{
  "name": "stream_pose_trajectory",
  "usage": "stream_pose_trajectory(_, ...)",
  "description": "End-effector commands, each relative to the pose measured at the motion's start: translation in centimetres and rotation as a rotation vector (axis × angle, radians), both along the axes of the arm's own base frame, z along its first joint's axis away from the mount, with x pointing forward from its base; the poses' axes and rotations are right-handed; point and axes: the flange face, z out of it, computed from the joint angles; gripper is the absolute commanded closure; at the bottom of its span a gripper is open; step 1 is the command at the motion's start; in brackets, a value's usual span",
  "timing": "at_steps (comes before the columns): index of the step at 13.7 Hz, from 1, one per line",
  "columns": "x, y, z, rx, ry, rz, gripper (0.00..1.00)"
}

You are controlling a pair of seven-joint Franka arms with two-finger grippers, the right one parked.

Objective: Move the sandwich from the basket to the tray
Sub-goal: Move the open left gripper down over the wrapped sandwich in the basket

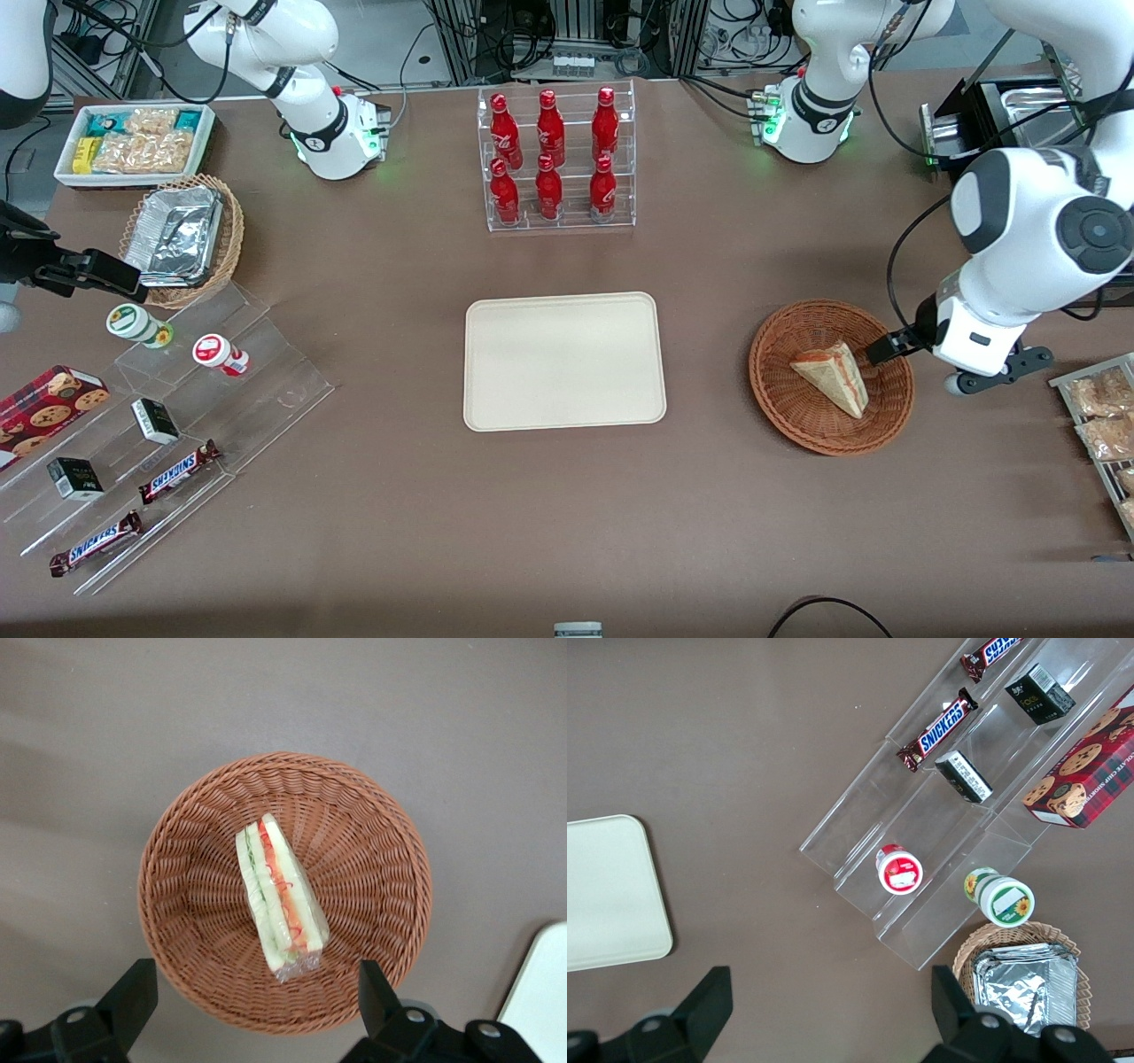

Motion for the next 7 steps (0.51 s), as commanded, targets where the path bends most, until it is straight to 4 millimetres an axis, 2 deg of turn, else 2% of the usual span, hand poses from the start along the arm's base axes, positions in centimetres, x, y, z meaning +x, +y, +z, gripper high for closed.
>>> stream_pose_trajectory(1,-1.7,-1.0,-2.9,-0.02,-0.052,0.138,0.0)
stream_pose_trajectory(2,-2.2,-2.4,-3.9,-0.025,-0.064,0.168,0.0)
stream_pose_trajectory(5,-3.1,-2.8,-6.7,-0.029,-0.072,0.228,0.0)
stream_pose_trajectory(7,-3.2,-3.8,-8.0,-0.028,-0.061,0.226,0.0)
